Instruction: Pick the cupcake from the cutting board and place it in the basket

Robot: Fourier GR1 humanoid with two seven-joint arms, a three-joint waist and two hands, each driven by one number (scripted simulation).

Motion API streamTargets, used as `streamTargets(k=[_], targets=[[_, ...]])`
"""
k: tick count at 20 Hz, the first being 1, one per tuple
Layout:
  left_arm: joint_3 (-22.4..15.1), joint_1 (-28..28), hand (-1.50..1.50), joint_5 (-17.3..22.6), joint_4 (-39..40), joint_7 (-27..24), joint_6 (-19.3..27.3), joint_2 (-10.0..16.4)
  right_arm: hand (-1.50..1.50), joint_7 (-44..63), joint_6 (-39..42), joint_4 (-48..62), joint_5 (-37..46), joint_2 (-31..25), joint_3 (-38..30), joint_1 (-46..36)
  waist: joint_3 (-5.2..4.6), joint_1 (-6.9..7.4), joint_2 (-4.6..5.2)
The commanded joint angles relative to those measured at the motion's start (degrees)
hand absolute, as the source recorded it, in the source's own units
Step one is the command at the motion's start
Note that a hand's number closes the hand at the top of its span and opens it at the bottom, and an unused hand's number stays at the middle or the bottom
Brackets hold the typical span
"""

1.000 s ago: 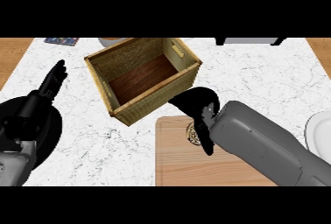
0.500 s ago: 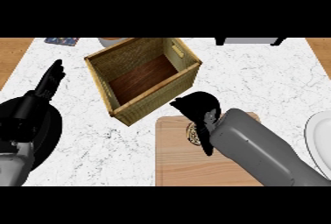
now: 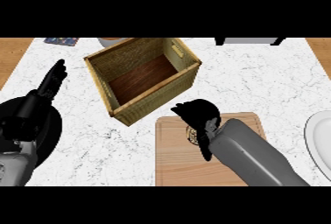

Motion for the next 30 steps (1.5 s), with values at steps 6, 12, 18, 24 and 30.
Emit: streamTargets(k=[6,12,18,24,30], targets=[[1.74,-1.80,0.00,-2.18,-2.36,4.28,-2.17,-1.57,-1.50,-5.86,0.68,1.91,7.92,1.39,-4.12,3.99,0.01,-0.04,-0.01],[2.84,-3.71,0.00,-4.17,6.96,-3.96,-2.14,-4.40,-1.50,-8.07,-0.23,7.29,13.35,3.29,-4.86,4.21,-0.01,-0.11,0.12],[3.44,-0.47,0.00,-5.89,1.20,-0.34,-2.85,-4.91,-1.50,-12.43,-1.56,10.15,18.32,4.94,-6.50,5.94,0.00,0.08,0.04],[5.90,-0.46,0.00,-5.32,1.74,-1.74,-5.16,-4.22,1.50,-15.12,-1.55,8.26,19.39,5.31,-10.07,7.52,0.00,-0.09,0.01],[4.05,0.83,0.00,-8.26,1.60,-3.24,-2.88,-6.83,1.50,-22.51,-9.53,19.59,24.69,7.34,-8.27,3.92,0.00,0.27,0.18]])
